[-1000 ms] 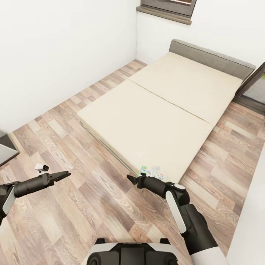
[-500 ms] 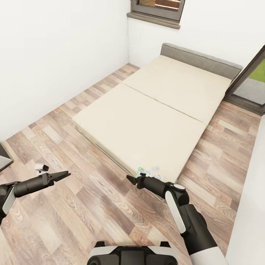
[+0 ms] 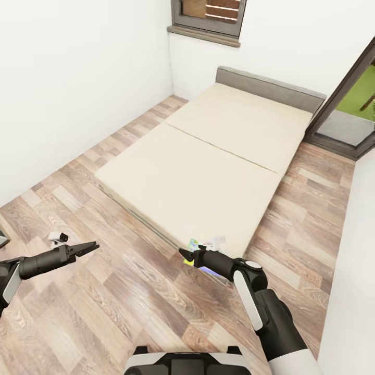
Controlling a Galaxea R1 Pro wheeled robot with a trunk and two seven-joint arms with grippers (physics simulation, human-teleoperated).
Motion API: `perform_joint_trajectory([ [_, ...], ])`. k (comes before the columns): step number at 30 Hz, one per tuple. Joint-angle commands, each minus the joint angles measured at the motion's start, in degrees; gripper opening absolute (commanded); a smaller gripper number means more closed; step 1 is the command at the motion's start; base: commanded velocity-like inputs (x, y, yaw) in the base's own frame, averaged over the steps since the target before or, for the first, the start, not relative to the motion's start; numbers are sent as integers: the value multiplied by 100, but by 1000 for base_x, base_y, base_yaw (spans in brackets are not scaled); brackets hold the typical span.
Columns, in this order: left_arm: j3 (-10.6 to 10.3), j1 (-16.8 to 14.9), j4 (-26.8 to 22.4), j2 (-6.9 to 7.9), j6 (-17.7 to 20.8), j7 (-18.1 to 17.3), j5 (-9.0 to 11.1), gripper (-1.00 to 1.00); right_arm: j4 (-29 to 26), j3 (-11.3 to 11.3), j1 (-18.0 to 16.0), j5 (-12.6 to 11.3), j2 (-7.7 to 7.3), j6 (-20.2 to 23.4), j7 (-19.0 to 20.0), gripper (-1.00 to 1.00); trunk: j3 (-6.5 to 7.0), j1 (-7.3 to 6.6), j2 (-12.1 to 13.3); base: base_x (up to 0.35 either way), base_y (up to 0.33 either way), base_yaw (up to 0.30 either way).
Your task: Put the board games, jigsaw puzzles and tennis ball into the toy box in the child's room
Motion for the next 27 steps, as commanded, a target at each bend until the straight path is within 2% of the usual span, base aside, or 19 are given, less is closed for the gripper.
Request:
perform_joint_trajectory([
  [1, 3, -1, -1, 2, 61, -21, 3, 100, -3, -5, -3, -25, 2, 26, 1, 100, 2, 3, -8, 0, 44, -125],
  [8, 8, -1, -1, 2, 57, -23, 7, 100, 6, -6, -3, -26, 2, -178, 1, 100, 62, 3, -8, 0, 129, -125],
  [22, 8, -1, -1, 2, 57, -23, 8, 100, 49, -2, -3, -27, 2, -215, 1, 100, 182, 3, -8, 0, 20, -125],
  [27, 9, -1, -1, 2, 60, -23, 8, 100, 51, -2, -3, -27, 2, -216, 1, 100, 225, 3, -8, 0, 129, -125],
])
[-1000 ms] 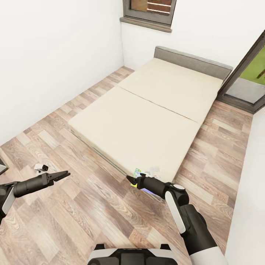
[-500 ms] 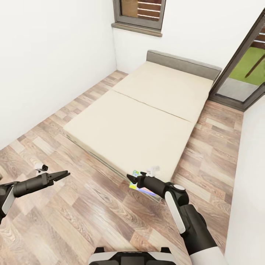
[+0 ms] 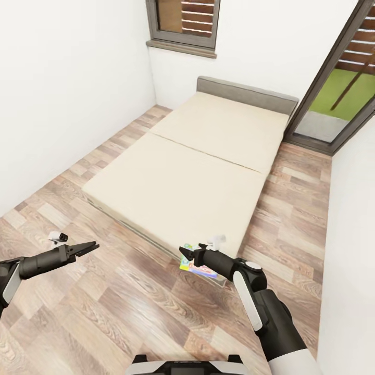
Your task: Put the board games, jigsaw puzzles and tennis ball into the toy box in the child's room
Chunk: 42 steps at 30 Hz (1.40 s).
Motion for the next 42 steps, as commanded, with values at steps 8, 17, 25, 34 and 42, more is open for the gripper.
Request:
perform_joint_trajectory([
  [8, -2, -2, 1, 8, 60, -20, 4, 100, -5, 2, -3, -32, 3, 42, -1, 100, 62, 3, -8, 0, 43, -125],
  [17, -1, -2, 1, 11, 61, -20, 3, 100, -5, 4, -3, -25, 3, 39, -1, 100, 139, 3, -8, 0, 129, -125],
  [25, -1, -2, 1, 11, 61, -21, 4, 100, -5, 4, -3, -25, 3, 35, -1, 100, 208, 3, -8, 0, 50, -125],
  [34, -1, -2, 1, 11, 55, -26, 4, 100, -5, 8, -3, -25, 5, 34, -1, 100, 285, 3, -8, 0, 71, -125],
  [42, -1, -2, 1, 11, 53, -28, 4, 100, -5, 12, -3, -24, 4, 34, -1, 100, 354, 3, -8, 0, 10, -125],
])
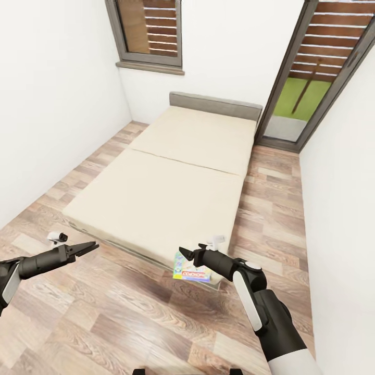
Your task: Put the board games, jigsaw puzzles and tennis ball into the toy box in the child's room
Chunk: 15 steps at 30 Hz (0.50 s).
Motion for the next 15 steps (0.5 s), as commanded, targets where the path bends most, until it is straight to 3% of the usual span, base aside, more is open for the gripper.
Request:
perform_joint_trajectory([
  [1, -1, -2, -1, 2, 60, -20, 2, 100, -4, -5, -4, -32, 4, 41, 0, 100, 1, 3, -9, 0, 2, -125],
  [15, -1, -2, -1, 1, 60, -20, 2, 100, 4, -6, -4, -34, 2, 41, 0, 100, 122, 3, -9, 0, 0, -125],
])
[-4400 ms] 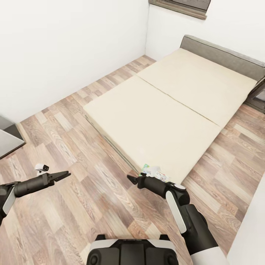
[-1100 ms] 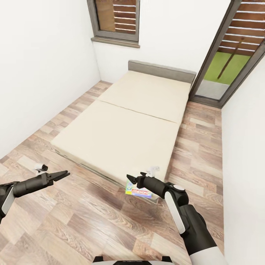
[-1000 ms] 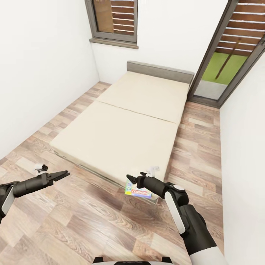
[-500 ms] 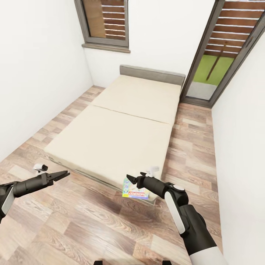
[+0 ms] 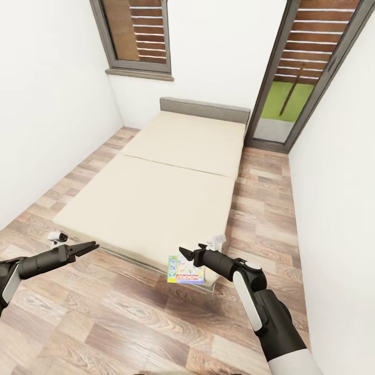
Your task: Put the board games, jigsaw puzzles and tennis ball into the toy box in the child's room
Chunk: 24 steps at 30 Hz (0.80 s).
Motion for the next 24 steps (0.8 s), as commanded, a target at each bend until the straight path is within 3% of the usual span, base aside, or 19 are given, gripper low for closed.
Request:
perform_joint_trajectory([
  [1, -1, -2, -1, 2, 61, -21, 2, 100, -4, -4, -4, -32, 2, 41, 0, 100, 1, 3, -9, 0, 0, -125],
  [24, -1, -2, -1, 4, 62, -18, 2, 100, -4, 1, -4, -30, 8, 36, 0, 100, 199, 3, -9, 0, 0, -125],
])
